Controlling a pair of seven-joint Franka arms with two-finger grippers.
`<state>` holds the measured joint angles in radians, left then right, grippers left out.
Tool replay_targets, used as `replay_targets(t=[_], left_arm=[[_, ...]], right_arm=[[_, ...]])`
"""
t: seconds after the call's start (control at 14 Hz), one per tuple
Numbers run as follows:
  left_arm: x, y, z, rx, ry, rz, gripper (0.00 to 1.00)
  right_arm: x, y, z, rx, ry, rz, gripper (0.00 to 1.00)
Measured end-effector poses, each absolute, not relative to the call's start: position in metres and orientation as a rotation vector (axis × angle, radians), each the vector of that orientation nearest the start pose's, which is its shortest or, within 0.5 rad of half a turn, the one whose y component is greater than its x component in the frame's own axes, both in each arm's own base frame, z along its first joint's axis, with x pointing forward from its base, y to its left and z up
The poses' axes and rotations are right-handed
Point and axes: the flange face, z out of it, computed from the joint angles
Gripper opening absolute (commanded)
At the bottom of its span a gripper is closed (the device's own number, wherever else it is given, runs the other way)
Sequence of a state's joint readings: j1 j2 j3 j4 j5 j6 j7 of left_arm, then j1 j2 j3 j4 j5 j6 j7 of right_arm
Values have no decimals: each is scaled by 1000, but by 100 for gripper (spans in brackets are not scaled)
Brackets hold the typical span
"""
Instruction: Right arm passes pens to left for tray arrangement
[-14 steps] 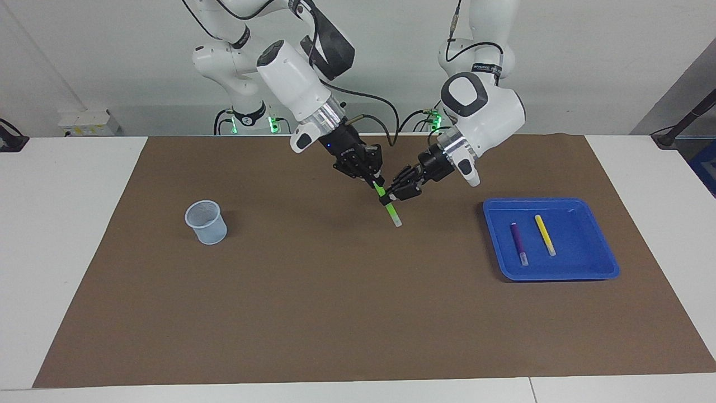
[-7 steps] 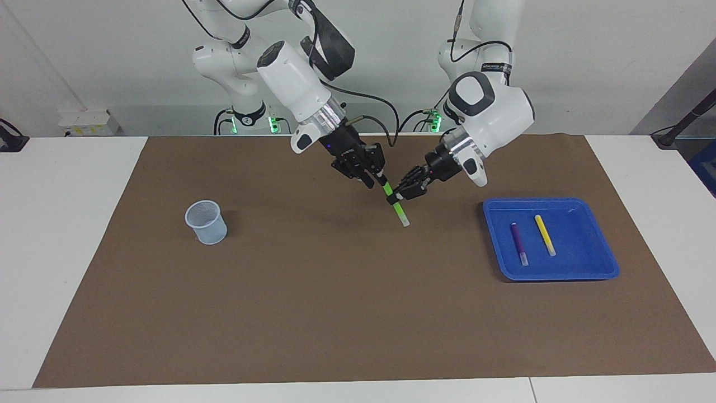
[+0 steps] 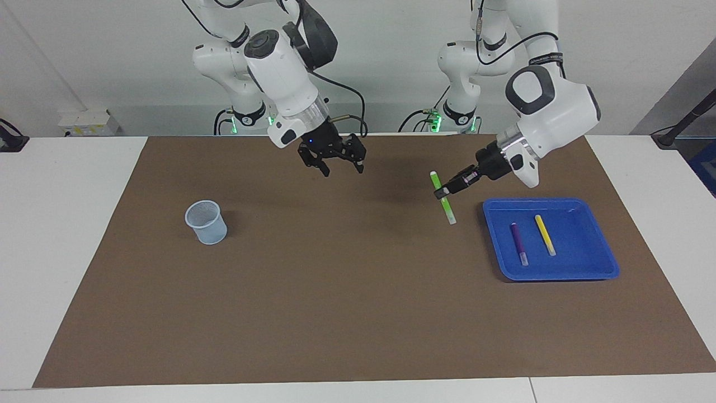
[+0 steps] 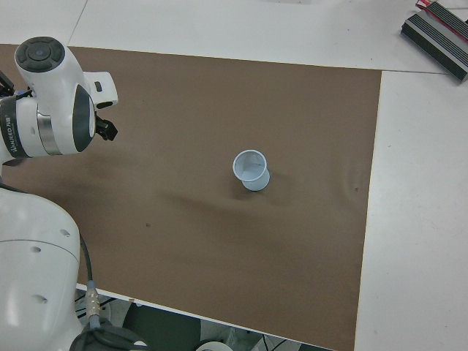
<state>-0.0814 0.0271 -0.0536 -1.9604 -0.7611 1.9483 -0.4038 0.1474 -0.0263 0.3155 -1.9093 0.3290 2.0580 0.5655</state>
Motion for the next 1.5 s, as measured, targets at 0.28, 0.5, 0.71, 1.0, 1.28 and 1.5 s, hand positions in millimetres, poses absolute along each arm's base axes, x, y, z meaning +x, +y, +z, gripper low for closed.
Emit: replay_targets(t=[0.28,0.5,0.71,1.0,1.28,1.5], left_arm=[[556,-70,470,2614,410,-207,0],[557,-37,472,2778,214,-156,0],[556,12,469,2895,53,-126,0],[552,73,468,2997,-107,-109,0],[553,110,459,3057,-197,-92,0],[558,125,442,3064,-225,-88,0]], right_arm=[[484,242,540,-2906,204,76,100],[481,219,537,-2960,114,163,100],[493,172,533,-2973,119,199,100],[508,128,531,-3025,-138,134,100],[519,117,544,-3095,-201,88,100],[531,102,575,-3115,-188,84,100]])
